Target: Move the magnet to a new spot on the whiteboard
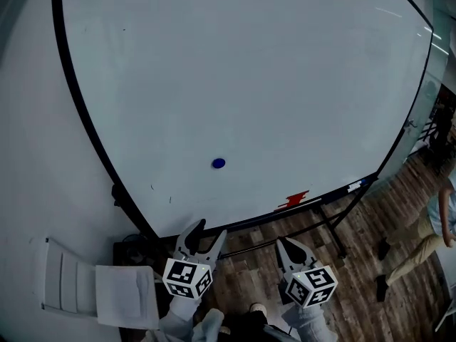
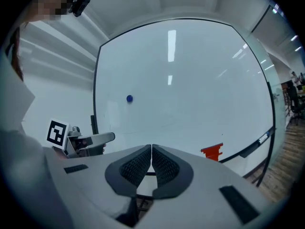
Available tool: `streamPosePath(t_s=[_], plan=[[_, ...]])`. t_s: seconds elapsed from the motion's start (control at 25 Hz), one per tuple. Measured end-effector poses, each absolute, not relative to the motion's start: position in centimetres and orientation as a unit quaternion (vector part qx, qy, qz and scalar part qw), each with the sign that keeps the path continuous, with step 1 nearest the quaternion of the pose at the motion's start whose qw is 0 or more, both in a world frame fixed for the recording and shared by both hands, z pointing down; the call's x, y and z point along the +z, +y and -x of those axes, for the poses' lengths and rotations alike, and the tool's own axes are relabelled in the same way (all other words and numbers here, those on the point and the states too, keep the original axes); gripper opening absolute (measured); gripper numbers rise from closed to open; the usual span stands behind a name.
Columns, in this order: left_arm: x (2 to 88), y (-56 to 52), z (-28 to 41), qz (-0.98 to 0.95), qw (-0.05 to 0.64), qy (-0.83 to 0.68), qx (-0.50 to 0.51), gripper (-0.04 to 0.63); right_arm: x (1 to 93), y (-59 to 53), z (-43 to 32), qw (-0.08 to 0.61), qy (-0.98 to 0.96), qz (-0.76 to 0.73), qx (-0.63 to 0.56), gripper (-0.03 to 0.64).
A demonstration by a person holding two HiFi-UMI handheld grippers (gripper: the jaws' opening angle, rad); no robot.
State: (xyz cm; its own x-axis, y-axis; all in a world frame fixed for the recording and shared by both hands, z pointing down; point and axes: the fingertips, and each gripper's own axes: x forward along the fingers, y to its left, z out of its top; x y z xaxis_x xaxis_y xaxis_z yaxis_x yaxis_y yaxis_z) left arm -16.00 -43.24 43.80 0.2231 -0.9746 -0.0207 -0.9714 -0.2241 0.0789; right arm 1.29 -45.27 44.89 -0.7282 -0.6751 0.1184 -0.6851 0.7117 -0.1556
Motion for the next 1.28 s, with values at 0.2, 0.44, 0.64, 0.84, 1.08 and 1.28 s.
streamPosePath(t_s=[0.2,0.44,0.64,0.84,1.08,1.28], plan=[[41.2,-45.5,16.8,-0.756,-0.006,-0.653,-0.044,0.235,42.6,-49.0,-0.2,0.017,-0.942,-0.328,0.068,0.029],[38.4,-47.5,17.1,-0.724,-0.05,-0.687,-0.051,0.235,40.0,-52.4,0.3,0.005,-0.956,-0.291,0.036,0.029],[36.5,-48.4,16.9,-0.707,-0.079,-0.701,-0.052,0.235,37.6,-54.5,0.5,-0.007,-0.963,-0.27,0.01,0.029],[34.1,-48.8,16.8,-0.685,-0.117,-0.718,-0.051,0.235,35.1,-55.9,0.4,-0.023,-0.967,-0.251,-0.023,0.029],[31.4,-49.3,16.5,-0.652,-0.166,-0.739,-0.035,0.235,33.4,-56.9,0.2,-0.041,-0.971,-0.232,-0.043,0.029],[30.6,-49.9,16.5,-0.614,-0.191,-0.766,0.001,0.23,32.8,-57.4,0.2,-0.043,-0.973,-0.22,-0.054,0.029]])
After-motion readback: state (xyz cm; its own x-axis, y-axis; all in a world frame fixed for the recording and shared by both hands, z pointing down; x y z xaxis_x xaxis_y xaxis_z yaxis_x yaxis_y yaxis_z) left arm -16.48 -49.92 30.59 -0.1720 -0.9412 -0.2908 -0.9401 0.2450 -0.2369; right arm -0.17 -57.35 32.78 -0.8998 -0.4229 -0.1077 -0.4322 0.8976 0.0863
